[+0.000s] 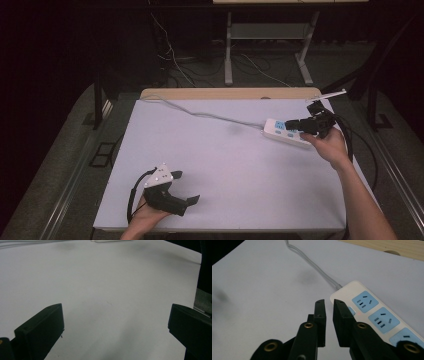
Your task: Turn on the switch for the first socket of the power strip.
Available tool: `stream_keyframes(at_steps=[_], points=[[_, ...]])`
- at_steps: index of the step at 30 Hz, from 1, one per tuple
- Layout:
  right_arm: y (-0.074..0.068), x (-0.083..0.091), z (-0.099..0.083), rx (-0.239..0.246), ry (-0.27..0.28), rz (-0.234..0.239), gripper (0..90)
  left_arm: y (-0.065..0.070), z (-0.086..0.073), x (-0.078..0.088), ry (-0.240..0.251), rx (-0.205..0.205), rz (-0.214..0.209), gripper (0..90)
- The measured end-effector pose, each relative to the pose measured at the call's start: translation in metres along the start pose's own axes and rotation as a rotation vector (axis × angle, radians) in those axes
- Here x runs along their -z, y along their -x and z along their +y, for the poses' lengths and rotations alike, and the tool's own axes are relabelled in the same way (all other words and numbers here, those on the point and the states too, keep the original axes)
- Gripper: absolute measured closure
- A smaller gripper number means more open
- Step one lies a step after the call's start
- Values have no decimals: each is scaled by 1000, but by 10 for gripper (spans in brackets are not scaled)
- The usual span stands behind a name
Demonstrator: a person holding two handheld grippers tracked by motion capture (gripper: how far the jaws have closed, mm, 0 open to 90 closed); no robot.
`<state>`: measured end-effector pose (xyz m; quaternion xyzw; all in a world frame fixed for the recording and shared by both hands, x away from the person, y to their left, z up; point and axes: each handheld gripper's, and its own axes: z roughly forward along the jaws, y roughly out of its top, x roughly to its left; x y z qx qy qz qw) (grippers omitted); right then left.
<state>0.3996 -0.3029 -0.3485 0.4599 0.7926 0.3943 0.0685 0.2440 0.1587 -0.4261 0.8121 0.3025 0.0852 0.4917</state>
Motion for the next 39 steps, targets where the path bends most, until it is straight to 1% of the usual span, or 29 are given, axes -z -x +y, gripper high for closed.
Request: stream_keyframes(at_steps=[4, 6, 10, 13, 15, 16, 17, 19, 20, 24, 30, 39], points=[[-4, 9, -8, -19, 20, -2, 666, 0, 0, 0, -2, -3, 1, 0], [-5, 12, -12, -35, 32, 7, 570, 1, 0, 0, -5, -8, 7, 0], [-7, 15, -23, -51, 52, 19, 404, 2, 0, -1, -9, -10, 4, 0], [-12, 16, -31, -58, 65, 19, 266, 3, 0, -2, -11, -12, 2, 0], [-15, 17, -36, -54, 70, 35, 153, 3, 0, -2, -10, -14, 5, 0], [-17, 17, -38, -51, 71, 45, 109, 3, 0, -2, -8, -15, 7, 0], [-19, 18, -40, -46, 78, 55, 103, 4, 1, -2, -6, -16, 7, 0], [-23, 19, -45, -45, 91, 83, 3, 4, 1, -2, -4, -18, 5, 0], [-25, 20, -48, -43, 97, 95, 1, 4, 1, -2, -5, -19, 4, 0], [-33, 22, -60, -27, 107, 102, 1, 5, 1, -2, -9, -21, -1, 0], [-39, 25, -76, -19, 129, 133, 1, 4, 1, -1, -8, -18, 0, 0], [-48, 29, -98, -12, 140, 147, 1, 4, 0, -1, -8, -14, 2, 0]])
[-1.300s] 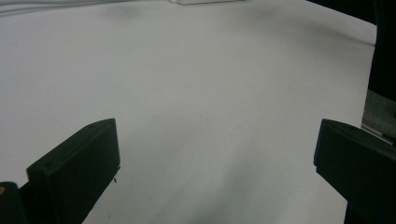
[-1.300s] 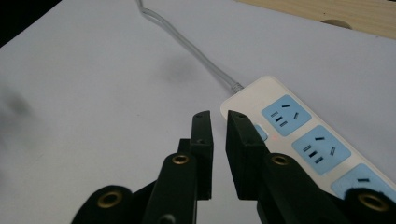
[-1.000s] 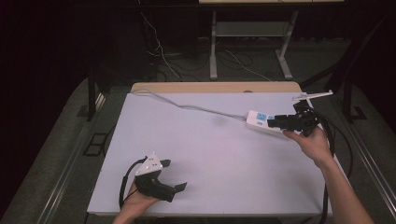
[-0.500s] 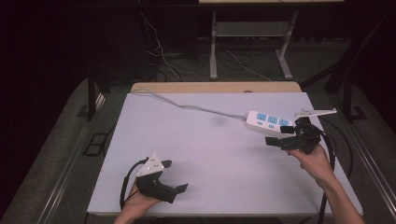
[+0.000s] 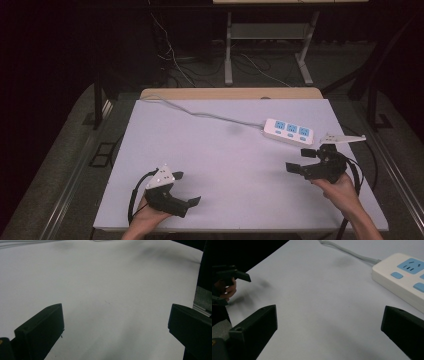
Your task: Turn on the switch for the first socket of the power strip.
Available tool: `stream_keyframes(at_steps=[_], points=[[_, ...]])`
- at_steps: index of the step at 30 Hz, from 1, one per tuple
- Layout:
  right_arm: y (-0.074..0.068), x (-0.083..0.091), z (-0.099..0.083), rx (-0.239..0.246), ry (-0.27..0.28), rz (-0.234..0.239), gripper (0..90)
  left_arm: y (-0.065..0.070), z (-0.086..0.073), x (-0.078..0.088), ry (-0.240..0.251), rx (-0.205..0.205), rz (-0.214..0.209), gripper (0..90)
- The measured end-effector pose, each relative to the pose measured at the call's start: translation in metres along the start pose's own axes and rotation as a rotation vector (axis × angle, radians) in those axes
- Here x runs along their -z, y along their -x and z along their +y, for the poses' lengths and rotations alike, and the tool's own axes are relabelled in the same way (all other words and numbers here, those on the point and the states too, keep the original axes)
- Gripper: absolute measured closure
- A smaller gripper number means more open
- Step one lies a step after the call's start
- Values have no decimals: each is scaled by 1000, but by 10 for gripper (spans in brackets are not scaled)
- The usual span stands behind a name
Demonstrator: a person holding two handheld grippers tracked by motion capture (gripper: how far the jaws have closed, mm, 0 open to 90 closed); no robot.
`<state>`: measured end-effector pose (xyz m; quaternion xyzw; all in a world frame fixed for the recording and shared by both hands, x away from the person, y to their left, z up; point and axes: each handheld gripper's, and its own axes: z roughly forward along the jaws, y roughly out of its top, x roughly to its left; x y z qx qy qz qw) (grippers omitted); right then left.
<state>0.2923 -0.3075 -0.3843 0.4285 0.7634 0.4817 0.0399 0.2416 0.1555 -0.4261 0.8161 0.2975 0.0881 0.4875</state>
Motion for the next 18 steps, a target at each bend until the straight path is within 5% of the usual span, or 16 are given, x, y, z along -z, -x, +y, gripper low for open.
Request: stream_keyframes(at_steps=[18], points=[[-14, -2, -46, 45, 7, -16, 1, -1, -1, -1, -11, 4, -3, 0]])
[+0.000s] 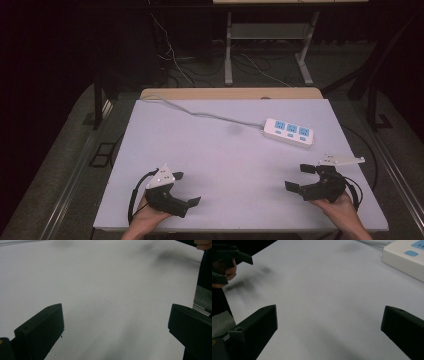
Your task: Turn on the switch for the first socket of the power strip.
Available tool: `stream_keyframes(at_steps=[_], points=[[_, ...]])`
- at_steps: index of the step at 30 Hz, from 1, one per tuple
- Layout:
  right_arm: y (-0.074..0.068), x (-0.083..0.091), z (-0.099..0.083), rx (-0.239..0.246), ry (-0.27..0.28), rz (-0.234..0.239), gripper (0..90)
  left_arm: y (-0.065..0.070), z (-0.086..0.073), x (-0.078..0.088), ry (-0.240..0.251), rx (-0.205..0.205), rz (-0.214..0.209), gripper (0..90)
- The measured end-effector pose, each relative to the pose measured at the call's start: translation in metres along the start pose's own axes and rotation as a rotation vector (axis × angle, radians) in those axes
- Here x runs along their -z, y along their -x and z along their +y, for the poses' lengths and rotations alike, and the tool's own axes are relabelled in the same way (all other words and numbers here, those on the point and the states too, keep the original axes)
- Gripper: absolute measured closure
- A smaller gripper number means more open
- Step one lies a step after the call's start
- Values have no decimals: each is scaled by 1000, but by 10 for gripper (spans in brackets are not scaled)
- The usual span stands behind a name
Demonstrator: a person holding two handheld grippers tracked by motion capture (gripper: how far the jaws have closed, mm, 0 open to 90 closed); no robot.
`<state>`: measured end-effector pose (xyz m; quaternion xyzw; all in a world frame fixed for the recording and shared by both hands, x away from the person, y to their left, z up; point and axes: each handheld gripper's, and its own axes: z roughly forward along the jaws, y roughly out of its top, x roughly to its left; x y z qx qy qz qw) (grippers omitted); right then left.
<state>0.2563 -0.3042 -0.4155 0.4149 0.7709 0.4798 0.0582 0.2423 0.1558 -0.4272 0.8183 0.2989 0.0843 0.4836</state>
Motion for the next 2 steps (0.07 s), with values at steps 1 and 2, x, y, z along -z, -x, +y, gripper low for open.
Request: stream_keyframes(at_steps=[1, 2], points=[[0, -1, -3, -3, 3, 0, 1, 0, 0, 0, 0, 1, 0, 0], [0, -2, -6, -5, 0, 1, 1, 0, 0, 0, -1, 2, 1, 0]])
